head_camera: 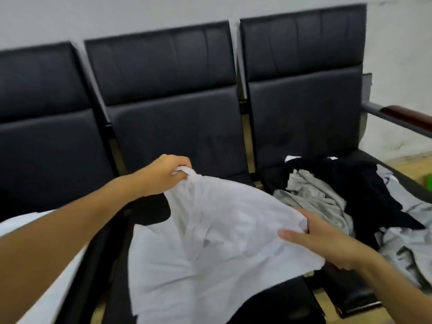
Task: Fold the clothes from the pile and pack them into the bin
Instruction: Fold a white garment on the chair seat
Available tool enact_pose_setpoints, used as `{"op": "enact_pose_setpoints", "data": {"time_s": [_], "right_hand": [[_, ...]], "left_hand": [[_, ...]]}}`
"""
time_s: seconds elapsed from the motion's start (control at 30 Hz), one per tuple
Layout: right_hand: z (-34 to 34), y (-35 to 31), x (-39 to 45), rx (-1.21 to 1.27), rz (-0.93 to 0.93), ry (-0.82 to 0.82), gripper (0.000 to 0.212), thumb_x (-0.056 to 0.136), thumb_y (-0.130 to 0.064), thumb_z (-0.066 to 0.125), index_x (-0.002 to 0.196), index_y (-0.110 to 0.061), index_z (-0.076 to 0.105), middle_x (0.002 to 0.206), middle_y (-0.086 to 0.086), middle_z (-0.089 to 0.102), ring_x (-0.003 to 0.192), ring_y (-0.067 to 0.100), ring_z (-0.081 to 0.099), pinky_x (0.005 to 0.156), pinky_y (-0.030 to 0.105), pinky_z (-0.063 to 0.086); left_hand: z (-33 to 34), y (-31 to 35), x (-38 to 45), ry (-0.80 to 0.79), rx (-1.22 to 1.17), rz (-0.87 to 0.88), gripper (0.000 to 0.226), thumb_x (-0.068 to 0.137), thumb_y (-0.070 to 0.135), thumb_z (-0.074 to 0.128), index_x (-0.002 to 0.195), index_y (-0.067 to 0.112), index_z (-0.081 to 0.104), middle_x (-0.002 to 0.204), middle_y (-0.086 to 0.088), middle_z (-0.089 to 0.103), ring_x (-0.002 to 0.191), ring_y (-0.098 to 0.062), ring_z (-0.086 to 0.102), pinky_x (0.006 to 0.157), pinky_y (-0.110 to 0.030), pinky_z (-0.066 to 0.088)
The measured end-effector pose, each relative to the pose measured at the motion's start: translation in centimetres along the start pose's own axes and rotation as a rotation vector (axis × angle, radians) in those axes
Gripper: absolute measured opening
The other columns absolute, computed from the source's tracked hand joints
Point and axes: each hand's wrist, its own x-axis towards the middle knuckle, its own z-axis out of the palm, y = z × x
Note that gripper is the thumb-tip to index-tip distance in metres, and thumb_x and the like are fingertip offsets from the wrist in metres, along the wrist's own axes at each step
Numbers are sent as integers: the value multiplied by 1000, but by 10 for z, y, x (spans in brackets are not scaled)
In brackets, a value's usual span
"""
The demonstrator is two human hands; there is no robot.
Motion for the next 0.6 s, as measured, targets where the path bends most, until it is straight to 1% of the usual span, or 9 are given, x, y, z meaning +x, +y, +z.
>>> {"op": "enact_pose_setpoints", "data": {"time_s": [0.1,0.13,0.2,0.27,0.33,0.4,0.47,0.53,0.6], "right_hand": [[-3,-51,-14,-465,-80,-122,25,82,-23,80,103,-28,68,95,-16,71,90,3,67,72,16,51],[-3,-70,-17,-585,-148,-90,15,82,-21,79,92,-27,70,85,-17,69,80,0,65,68,16,49],[-4,-108,-21,-662,-316,76,9,82,-18,78,79,-24,72,78,-12,70,72,0,64,65,19,49],[-6,-147,-28,-681,-485,293,9,81,-17,79,78,-24,73,77,-8,72,75,5,68,67,28,53],[-9,-183,-40,-681,-621,413,9,80,-17,79,79,-24,74,78,-7,73,77,10,70,69,33,55],[-8,-215,-55,-735,-682,390,8,78,-20,81,80,-24,74,80,-7,74,77,10,70,70,34,56],[-3,-240,-69,-886,-647,273,8,77,-27,82,80,-25,75,79,-9,73,76,9,69,71,31,56],[2,-256,-79,-935,-695,272,4,82,-25,77,78,-24,76,77,-9,73,74,5,68,72,31,55],[1,-267,-84,-857,-774,399,14,89,-16,69,77,-21,76,77,-11,72,75,5,66,72,29,52]], "left_hand": [[-64,-6,-48,127,123,26,20,93,9,54,89,25,65,86,7,68,81,-13,65,75,-43,54],[-81,-6,-65,169,150,29,20,94,10,55,88,28,63,85,9,68,80,-10,64,74,-41,54],[-112,-3,-97,233,205,45,25,93,9,59,86,33,59,84,12,66,78,-6,62,70,-34,53],[-138,3,-127,283,245,73,30,89,6,66,83,34,58,82,11,66,76,-7,63,69,-32,53],[-157,10,-155,362,217,79,26,86,1,68,83,27,65,82,8,68,75,-9,64,70,-32,54],[-173,18,-178,550,149,71,21,85,-5,66,86,16,71,85,5,70,78,-9,65,71,-24,53],[-181,24,-194,721,83,31,22,87,-7,62,90,12,72,88,3,70,82,-8,64,75,-23,51],[-181,30,-210,703,118,3,22,90,-3,58,90,16,70,88,5,70,84,-9,64,78,-29,54],[-181,30,-217,656,140,-16,23,92,1,56,90,19,70,88,6,70,83,-10,65,79,-35,56]]}}
